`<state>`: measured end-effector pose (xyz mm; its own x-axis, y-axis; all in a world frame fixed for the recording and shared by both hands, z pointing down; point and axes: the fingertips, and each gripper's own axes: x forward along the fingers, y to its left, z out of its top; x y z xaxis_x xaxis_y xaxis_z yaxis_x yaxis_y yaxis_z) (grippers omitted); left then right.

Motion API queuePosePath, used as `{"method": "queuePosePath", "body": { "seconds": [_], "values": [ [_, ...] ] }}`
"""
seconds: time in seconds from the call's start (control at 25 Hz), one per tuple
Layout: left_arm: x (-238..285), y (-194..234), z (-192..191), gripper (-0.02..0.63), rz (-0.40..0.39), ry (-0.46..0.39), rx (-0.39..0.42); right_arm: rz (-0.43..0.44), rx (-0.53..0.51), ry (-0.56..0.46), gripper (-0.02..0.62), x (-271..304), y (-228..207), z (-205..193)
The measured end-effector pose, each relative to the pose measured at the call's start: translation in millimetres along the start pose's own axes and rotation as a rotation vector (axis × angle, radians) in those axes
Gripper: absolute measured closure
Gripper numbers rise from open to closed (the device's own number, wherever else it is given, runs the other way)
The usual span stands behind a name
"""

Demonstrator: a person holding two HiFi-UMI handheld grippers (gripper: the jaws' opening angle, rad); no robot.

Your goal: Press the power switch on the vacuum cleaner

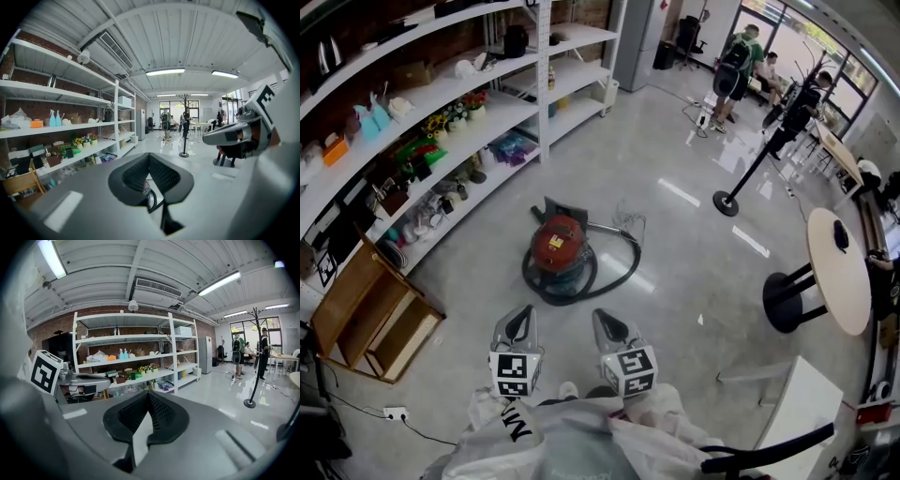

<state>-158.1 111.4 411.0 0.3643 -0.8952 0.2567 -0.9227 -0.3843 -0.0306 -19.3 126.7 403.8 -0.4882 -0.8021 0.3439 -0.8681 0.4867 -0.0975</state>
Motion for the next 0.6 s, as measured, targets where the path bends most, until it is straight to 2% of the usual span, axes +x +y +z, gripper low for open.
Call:
{"method": "queuePosePath", "body": {
  "seconds": [0.6],
  "values": [
    [28, 15, 6, 0.606, 0.003, -0.019, -0.005, -0.014, -0.027, -0.017, 0.595, 23, -18, 21]
  ]
}}
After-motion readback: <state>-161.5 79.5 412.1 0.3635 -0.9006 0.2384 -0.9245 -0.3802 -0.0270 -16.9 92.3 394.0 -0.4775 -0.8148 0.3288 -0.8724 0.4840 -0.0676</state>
